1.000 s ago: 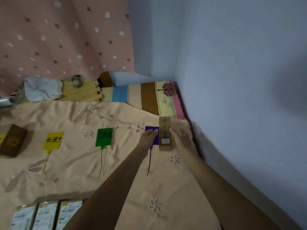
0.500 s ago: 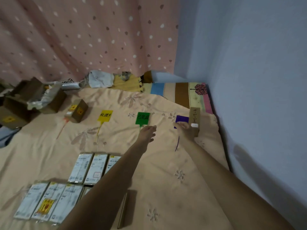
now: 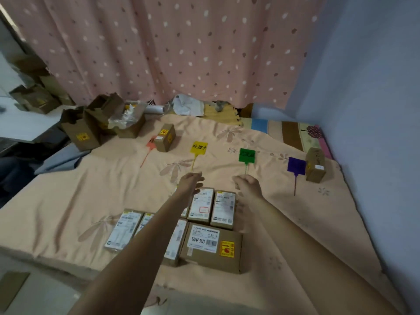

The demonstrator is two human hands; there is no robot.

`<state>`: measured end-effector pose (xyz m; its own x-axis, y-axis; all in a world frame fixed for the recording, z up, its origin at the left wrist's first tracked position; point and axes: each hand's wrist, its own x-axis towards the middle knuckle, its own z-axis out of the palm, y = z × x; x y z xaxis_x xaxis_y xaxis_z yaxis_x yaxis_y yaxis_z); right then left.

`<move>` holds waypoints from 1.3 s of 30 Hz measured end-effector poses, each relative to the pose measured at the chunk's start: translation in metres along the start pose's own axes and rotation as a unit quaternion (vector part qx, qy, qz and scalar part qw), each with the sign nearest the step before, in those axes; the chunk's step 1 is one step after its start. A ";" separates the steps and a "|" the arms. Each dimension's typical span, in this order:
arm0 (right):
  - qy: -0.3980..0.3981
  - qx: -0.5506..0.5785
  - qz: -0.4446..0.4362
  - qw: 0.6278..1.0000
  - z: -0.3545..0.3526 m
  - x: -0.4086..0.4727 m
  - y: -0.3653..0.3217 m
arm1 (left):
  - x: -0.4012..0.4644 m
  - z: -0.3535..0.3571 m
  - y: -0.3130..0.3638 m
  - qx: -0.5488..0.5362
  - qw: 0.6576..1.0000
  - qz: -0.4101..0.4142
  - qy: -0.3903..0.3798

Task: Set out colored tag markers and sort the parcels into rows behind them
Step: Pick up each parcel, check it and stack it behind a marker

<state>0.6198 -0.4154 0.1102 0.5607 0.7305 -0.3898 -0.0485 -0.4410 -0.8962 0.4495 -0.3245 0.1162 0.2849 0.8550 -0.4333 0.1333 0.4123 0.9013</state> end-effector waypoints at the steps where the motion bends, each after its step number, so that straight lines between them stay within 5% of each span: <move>1: -0.005 -0.008 0.003 1.000 0.012 -0.006 0.000 | -0.002 -0.016 -0.002 -0.002 1.000 -0.003 0.004; 22: -0.160 -0.176 0.108 0.965 0.171 0.039 -0.015 | 0.076 -0.145 -0.017 0.079 0.991 -0.103 0.036; 39: -0.131 -0.273 0.158 0.940 0.212 0.077 0.015 | 0.148 -0.132 -0.058 0.184 0.955 -0.221 -0.072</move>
<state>0.4868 -0.2553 0.0223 0.3638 0.5893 -0.7213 0.2934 -0.8075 -0.5117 0.3585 -0.1799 -0.0006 0.2479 0.5606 -0.7901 0.5872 0.5617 0.5828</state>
